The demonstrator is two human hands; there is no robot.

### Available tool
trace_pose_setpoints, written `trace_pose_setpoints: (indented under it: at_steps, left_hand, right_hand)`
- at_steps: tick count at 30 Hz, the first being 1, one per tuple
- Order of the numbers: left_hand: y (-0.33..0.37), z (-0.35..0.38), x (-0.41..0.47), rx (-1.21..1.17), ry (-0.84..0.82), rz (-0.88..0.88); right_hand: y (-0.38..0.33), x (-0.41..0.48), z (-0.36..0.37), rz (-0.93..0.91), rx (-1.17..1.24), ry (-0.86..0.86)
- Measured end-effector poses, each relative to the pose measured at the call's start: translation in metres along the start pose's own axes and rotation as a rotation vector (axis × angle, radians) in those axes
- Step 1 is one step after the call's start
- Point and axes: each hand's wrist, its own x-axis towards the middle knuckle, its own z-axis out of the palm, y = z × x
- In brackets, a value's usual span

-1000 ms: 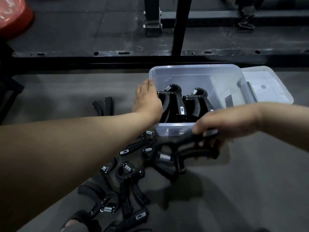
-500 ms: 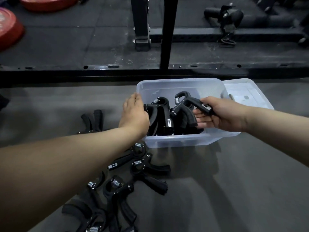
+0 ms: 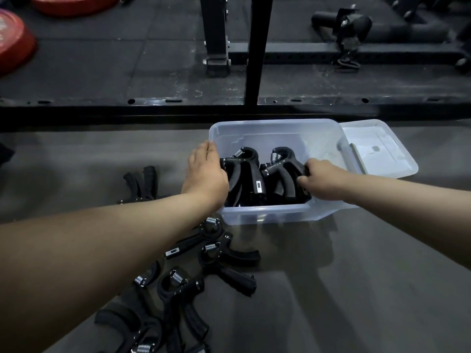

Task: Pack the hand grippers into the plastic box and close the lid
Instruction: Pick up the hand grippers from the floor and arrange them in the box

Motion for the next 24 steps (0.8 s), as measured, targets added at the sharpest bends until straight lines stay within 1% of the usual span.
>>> trace_pose_setpoints:
  at_steps: [1,3,5,9,12,16,21,24]
  left_hand:
    - [0.000,0.000,0.000,-0.001,-0.003,-0.001]
    - [0.000,0.000,-0.001,-0.005,-0.006,-0.004]
    - [0.000,-0.001,-0.001,-0.009,-0.006,-0.005]
    - [0.000,0.000,0.000,-0.016,-0.009,-0.005]
    - [0.000,0.000,0.000,-0.012,-0.003,-0.008]
    - [0.000,0.000,0.000,-0.013,-0.005,-0.008]
    - [0.000,0.000,0.000,-0.009,-0.004,-0.006]
    - [0.001,0.000,0.000,-0.017,-0.007,-0.009]
  right_hand:
    - [0.000,0.000,0.002,-0.017,-0.068,-0.005]
    - [0.001,0.000,0.004,-0.051,-0.115,-0.022]
    - [0.001,0.000,0.002,-0.056,-0.086,-0.018]
    - [-0.005,-0.003,-0.006,-0.035,0.046,0.061]
    - [-0.004,-0.004,-0.004,-0.014,0.036,0.097]
    - [-0.002,0.001,0.008,-0.007,-0.074,0.040]
    - [-0.004,0.005,0.005,-0.013,-0.080,-0.041]
    - [-0.003,0.003,-0.001,-0.066,-0.101,0.009]
